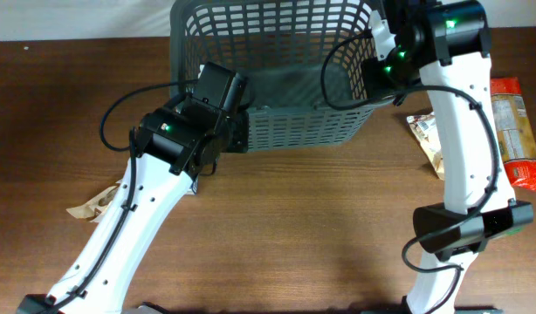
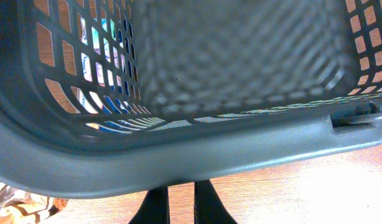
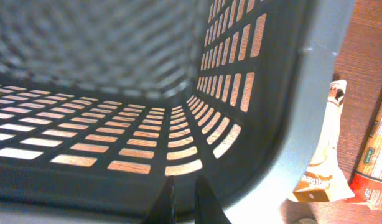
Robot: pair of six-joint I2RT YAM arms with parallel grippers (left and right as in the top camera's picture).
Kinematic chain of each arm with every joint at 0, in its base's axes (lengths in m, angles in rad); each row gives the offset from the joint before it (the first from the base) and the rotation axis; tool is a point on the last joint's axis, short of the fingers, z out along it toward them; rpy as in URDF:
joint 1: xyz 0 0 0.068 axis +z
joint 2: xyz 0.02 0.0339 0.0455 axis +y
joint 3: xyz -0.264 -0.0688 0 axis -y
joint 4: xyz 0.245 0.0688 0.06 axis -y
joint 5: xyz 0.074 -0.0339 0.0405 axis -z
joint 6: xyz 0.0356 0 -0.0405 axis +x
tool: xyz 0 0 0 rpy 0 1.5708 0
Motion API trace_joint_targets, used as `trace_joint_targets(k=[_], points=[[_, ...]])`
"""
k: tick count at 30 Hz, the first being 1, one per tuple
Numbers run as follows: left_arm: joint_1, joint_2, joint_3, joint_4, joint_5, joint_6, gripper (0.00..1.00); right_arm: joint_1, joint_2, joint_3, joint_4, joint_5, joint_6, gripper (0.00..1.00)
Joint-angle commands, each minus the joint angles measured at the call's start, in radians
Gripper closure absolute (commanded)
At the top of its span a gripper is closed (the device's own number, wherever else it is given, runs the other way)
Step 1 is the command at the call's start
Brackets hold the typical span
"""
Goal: Pack container
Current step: 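Open both grippers and pull both arms back from the basket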
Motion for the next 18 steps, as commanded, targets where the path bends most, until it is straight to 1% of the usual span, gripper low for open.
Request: trace_joint_targets(k=[1, 4, 6, 8, 9, 10, 11, 12, 13, 14, 15, 16, 18], points=[[-0.004, -0.042, 0.011, 0.006, 0.008, 0.036, 0.98, -0.003, -0.092, 0.011, -0.006, -0.007, 0.011, 0.96], [-0.03, -0.091, 0.031, 0.006, 0.007, 0.073, 0.98, -0.003, -0.151, 0.014, -0.006, -0.005, 0.012, 0.96], [-0.045, -0.13, 0.047, 0.006, 0.006, 0.076, 0.98, -0.004, -0.192, 0.014, -0.006, -0.002, 0.016, 0.96], [-0.053, -0.185, 0.065, 0.006, -0.005, 0.076, 0.98, -0.005, -0.238, 0.014, -0.006, 0.053, 0.053, 0.96], [-0.054, -0.212, 0.07, 0.006, -0.021, 0.076, 0.94, -0.008, -0.259, 0.014, -0.006, 0.093, 0.083, 0.94], [-0.053, -0.243, 0.072, 0.006, -0.047, 0.076, 0.88, -0.018, -0.288, 0.014, -0.006, 0.135, 0.116, 0.87], [-0.051, -0.269, 0.072, 0.003, -0.078, 0.076, 0.82, -0.027, -0.307, 0.014, -0.006, 0.153, 0.135, 0.7], [-0.045, -0.296, 0.072, -0.005, -0.117, 0.076, 0.73, -0.048, -0.336, 0.014, -0.006, 0.16, 0.144, 0.29], [-0.037, -0.318, 0.072, -0.016, -0.149, 0.076, 0.6, -0.07, -0.356, 0.014, -0.006, 0.161, 0.152, 0.01], [-0.023, -0.344, 0.072, -0.033, -0.192, 0.076, 0.38, -0.102, -0.381, 0.014, -0.006, 0.161, 0.163, 0.01], [0.001, -0.37, 0.072, -0.06, -0.238, 0.076, 0.04, -0.151, -0.41, 0.014, -0.006, 0.161, 0.183, 0.01], [0.027, -0.389, 0.072, -0.084, -0.271, 0.076, 0.01, -0.19, -0.428, 0.014, -0.006, 0.161, 0.196, 0.01], [0.087, -0.412, 0.072, -0.126, -0.315, 0.076, 0.01, -0.275, -0.458, 0.013, -0.006, 0.161, 0.221, 0.01]])
